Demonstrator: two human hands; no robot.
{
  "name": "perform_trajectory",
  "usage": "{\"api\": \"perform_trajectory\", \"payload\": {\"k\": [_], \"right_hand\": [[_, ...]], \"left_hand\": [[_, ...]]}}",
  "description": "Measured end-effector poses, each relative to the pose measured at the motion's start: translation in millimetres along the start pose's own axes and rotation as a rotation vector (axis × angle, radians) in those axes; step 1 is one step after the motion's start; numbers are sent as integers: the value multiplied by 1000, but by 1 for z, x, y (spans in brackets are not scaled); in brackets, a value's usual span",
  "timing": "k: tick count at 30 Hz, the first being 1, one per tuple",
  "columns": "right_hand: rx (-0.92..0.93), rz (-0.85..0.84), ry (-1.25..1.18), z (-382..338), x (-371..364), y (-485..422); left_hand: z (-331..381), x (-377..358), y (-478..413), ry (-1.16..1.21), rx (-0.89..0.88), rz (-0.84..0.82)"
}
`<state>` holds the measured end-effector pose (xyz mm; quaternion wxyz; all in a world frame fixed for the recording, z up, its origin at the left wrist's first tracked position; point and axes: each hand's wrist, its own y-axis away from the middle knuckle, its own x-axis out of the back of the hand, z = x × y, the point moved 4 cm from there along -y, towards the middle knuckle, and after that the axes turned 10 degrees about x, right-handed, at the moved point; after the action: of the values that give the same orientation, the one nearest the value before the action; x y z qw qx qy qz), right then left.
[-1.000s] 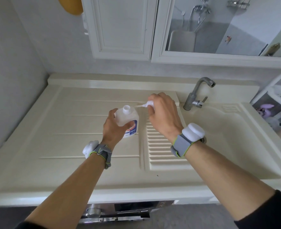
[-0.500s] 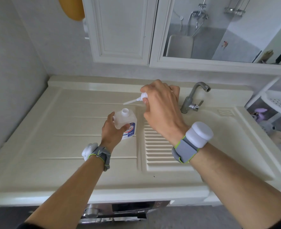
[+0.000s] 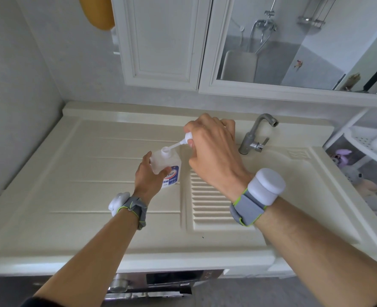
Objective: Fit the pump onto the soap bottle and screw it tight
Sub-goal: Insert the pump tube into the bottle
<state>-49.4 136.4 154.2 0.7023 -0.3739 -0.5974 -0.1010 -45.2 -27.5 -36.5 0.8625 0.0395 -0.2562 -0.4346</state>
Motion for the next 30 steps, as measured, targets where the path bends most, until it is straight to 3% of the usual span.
{"api": "perform_trajectory", "payload": {"k": [30], "right_hand": [[73, -129, 34, -9, -24, -38]], "left_hand": [[-6, 1, -3, 18, -18, 1]]}}
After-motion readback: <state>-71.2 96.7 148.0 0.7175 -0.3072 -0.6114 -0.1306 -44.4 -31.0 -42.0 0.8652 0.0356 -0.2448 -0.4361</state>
